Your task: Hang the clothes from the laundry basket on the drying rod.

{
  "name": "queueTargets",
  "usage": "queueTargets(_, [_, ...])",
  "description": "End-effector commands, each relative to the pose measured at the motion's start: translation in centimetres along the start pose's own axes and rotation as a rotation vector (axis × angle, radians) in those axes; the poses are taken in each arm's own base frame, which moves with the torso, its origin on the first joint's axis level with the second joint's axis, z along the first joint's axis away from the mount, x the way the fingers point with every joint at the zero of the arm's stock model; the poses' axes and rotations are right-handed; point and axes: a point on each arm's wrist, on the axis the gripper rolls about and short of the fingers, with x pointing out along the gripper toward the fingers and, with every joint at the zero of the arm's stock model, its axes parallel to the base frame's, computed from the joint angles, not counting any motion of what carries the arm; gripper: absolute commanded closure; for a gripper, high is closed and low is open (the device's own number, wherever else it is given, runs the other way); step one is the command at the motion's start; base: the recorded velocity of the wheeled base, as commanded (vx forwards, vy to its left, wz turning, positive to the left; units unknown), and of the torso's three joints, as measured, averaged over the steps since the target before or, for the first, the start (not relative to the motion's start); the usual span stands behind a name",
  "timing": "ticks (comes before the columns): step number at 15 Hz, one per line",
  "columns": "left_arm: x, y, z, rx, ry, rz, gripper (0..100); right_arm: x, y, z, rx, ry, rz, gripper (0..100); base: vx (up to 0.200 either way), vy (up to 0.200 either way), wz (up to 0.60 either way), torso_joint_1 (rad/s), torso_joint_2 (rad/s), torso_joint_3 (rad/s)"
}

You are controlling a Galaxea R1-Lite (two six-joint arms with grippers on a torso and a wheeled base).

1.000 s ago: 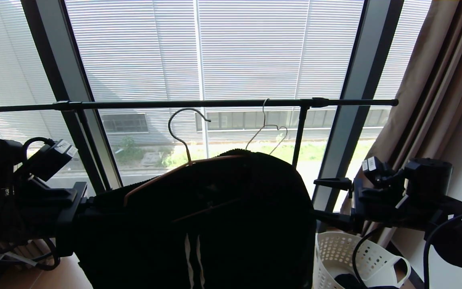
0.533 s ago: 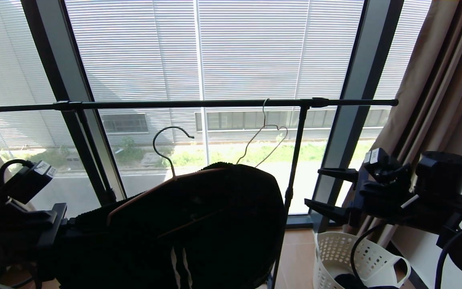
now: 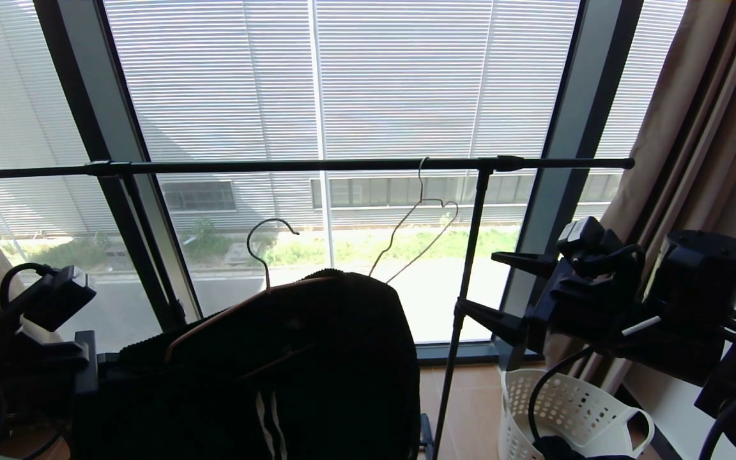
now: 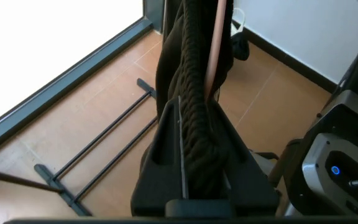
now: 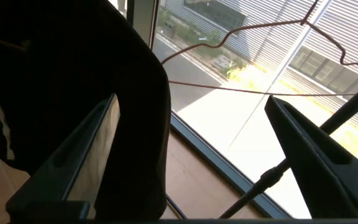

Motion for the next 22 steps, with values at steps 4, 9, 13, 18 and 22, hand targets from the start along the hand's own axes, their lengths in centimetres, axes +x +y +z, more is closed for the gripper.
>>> queueTargets(4, [0.9, -0.2, -0.2, 0.012, 0.082, 0.077, 100, 0.0, 0.2, 0.2, -0.003, -0.006, -0.003, 0, 0.0, 0.0, 0.0, 0.0, 0.0, 0.0])
queueTargets(9, [1.7, 0.1, -0.5, 0.015, 0.154, 0.142, 100, 0.1, 0.1, 0.2, -0.004, -0.002, -0.01, 0, 0.0, 0.0, 0.0, 0.0, 0.0, 0.0])
queueTargets(13, [2.2, 0.2, -0.5, 0.025, 0.199, 0.191, 100, 0.1, 0.1, 0.2, -0.003, 0.0, -0.01, 0, 0.0, 0.0, 0.0, 0.0, 0.0, 0.0])
queueTargets(18, [3.1, 1.7, 0.9, -0.033, 0.129, 0.265, 100, 0.2, 0.0, 0.2, -0.003, -0.003, -0.012, 0, 0.0, 0.0, 0.0, 0.0, 0.0, 0.0])
queueTargets(22, [3.6, 2.1, 2.6, -0.129, -0.01, 0.291, 100, 0.5, 0.0, -0.1, 0.001, 0.006, -0.014, 0, 0.0, 0.0, 0.0, 0.0, 0.0, 0.0])
